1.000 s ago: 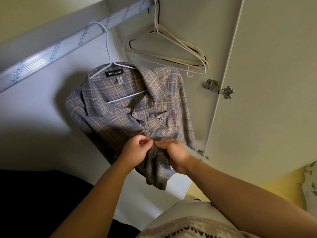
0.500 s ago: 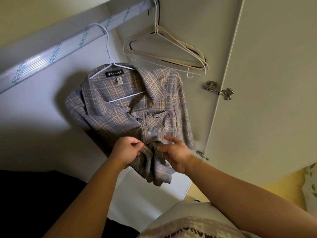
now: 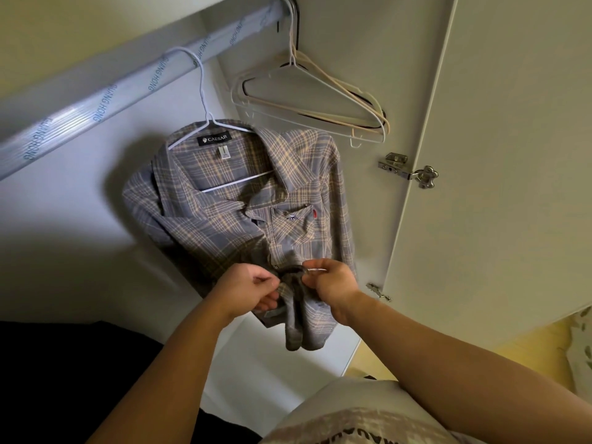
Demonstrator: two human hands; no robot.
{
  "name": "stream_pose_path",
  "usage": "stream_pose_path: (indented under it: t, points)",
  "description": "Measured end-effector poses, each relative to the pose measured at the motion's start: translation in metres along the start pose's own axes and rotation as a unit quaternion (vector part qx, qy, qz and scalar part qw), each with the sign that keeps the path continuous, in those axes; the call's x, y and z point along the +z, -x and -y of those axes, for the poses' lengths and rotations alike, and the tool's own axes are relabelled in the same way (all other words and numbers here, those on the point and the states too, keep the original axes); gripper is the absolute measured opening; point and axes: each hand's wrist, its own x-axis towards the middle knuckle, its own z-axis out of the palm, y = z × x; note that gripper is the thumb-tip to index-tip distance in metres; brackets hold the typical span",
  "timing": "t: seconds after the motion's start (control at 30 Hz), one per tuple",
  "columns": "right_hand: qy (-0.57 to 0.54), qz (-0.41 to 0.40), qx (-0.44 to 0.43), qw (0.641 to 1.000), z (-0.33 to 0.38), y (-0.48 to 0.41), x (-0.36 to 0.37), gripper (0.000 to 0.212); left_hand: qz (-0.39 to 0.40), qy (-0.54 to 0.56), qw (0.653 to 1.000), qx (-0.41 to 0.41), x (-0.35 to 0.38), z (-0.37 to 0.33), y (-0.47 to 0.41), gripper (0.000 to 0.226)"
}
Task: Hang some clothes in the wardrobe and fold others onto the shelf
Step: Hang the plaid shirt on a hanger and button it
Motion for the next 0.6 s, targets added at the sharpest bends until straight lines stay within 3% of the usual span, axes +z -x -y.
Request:
stream_pose_path:
  t: [0.1, 0.2, 0.37, 0.6]
  points:
    - [0.033, 0.024, -0.021, 0.999, 0.0, 0.001, 0.0, 0.026, 0.054, 0.084, 0.995, -0.013, 0.005, -0.003, 0.002, 0.02]
    - [0.038, 0.049, -0.036, 0.997, 0.001, 0.003, 0.001, 0.027, 0.048, 0.113, 0.992, -0.023, 0.009, -0.005, 0.002, 0.019]
    - [0.015, 0.061, -0.041, 0.997, -0.001, 0.003, 0.003, 0.029, 0.013, 0.111, 0.993, -0.024, 0.012, -0.008, 0.001, 0.013]
    - [0.003, 0.07, -0.056, 0.996, 0.0, 0.0, 0.002, 0.03, 0.032, 0.038, 0.999, -0.021, 0.017, -0.002, -0.001, 0.007]
